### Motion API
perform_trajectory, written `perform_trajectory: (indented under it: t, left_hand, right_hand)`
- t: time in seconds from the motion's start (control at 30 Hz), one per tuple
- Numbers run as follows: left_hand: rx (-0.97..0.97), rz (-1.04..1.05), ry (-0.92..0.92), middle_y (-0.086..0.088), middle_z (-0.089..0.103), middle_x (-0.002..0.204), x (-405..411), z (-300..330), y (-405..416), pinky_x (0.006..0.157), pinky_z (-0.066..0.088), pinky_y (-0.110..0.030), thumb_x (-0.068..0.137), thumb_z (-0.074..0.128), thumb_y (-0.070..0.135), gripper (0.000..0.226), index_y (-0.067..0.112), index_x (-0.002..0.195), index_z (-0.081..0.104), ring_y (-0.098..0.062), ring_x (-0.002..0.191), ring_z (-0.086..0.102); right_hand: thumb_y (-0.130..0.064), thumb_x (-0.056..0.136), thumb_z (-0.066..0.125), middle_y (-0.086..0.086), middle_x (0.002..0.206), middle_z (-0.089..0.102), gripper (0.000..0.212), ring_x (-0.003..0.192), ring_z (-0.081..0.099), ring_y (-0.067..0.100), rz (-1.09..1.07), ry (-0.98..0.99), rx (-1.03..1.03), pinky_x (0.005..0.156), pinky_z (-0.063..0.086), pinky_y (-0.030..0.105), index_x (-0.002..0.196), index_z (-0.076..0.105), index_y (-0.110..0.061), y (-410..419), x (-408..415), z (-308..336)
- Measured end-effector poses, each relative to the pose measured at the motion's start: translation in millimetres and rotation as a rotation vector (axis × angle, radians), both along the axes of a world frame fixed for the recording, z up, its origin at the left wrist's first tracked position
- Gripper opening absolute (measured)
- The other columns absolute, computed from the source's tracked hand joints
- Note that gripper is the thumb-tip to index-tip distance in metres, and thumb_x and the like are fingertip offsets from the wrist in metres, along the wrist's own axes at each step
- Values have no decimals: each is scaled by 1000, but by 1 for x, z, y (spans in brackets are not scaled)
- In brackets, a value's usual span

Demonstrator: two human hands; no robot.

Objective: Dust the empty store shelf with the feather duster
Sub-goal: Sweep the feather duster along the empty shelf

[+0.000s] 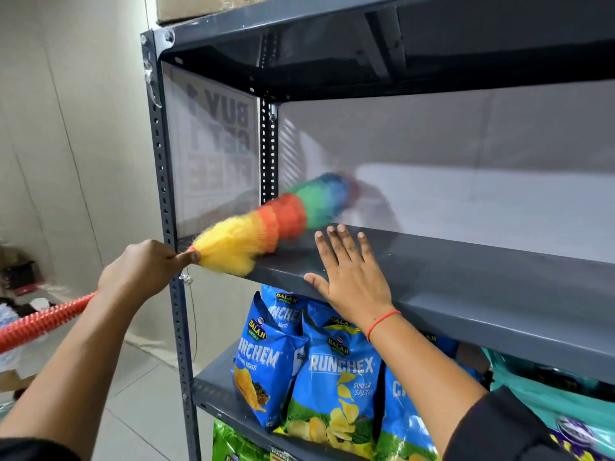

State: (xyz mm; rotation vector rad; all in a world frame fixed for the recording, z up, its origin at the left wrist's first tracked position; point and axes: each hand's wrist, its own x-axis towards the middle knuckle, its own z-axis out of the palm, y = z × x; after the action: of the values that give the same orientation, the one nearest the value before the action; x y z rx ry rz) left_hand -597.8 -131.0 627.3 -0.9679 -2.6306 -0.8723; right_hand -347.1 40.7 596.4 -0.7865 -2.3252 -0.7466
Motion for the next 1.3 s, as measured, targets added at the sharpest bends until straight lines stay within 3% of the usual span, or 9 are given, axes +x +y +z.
perform_trajectory:
  t: [0.1, 0.27, 0.43, 0.53, 0.67, 0.77, 0.9, 1.1, 1.3]
  left_hand:
    - [-108, -13, -32, -9, 66, 71, -2, 3, 2, 72, 53, -37, 73, 53, 71, 61, 12, 65, 66, -28, 71, 62]
    - [-26, 82, 159, -2, 54, 53, 10, 29, 17, 58, 41, -29, 78, 54, 67, 57, 14, 60, 65, -22, 51, 51]
    - [-93, -325, 160, 0, 57, 56, 31, 37, 49, 49, 38, -25, 72, 63, 61, 48, 15, 61, 66, -15, 50, 49]
    - [-261, -364, 160, -4, 53, 59, 35, 35, 71, 59, 40, -30, 73, 66, 58, 50, 12, 54, 57, -23, 62, 51]
    - [-144, -238, 343, -12, 69, 89, 34, 29, 92, 67, 47, -36, 74, 53, 70, 52, 20, 78, 69, -33, 83, 65]
    - [-23, -393, 349, -2, 61, 66, 45, 30, 107, 62, 46, -34, 68, 55, 72, 47, 29, 52, 62, -29, 69, 58]
    - [-165, -672, 326, -3, 49, 49, 77, 35, 134, 53, 40, -31, 71, 61, 63, 56, 12, 48, 55, -16, 51, 49]
    - [-139, -507, 514, -10, 68, 95, 116, 32, 174, 71, 49, -38, 76, 42, 73, 58, 23, 82, 69, -31, 88, 65]
    - [-180, -977, 319, -4, 53, 54, 164, 29, 212, 54, 39, -31, 73, 51, 69, 58, 16, 48, 51, -19, 56, 52]
  right_hand:
    - [-54, 93, 23, 14, 153, 10, 69, 139, -7, 24, 107, 89, -27, 109, -12, 40, 137, -13, -15, -4, 3, 2]
    - [-43, 90, 41, 16, 147, 29, 66, 134, 10, 29, 230, 362, -24, 109, 11, 50, 140, 18, -7, -11, 12, 3]
    - [-44, 91, 33, 14, 147, 26, 63, 136, 13, 30, 226, 407, 46, 113, 9, 47, 140, 22, -5, -11, 22, 4]
    - [-46, 90, 32, 13, 147, 23, 63, 136, 13, 30, 197, 356, 61, 112, 5, 44, 139, 24, -6, -10, 35, 4]
    - [-45, 90, 33, 16, 143, 36, 62, 133, 19, 31, 83, 363, 124, 110, 14, 49, 137, 31, -5, -7, 60, 4]
    - [-44, 91, 34, 15, 145, 31, 62, 135, 16, 31, 84, 429, 91, 111, 9, 46, 138, 27, -5, -6, 79, 4]
    - [-44, 91, 34, 13, 146, 26, 63, 135, 16, 29, 58, 416, 106, 111, 8, 45, 138, 26, -3, -7, 98, 5]
    - [-43, 90, 35, 15, 145, 31, 61, 134, 18, 35, -40, 425, 116, 111, 7, 44, 137, 29, -5, -2, 133, 6]
    - [-49, 94, 27, 13, 146, 26, 63, 136, 17, 31, -82, 509, 151, 112, 9, 46, 138, 23, -4, 5, 168, 12]
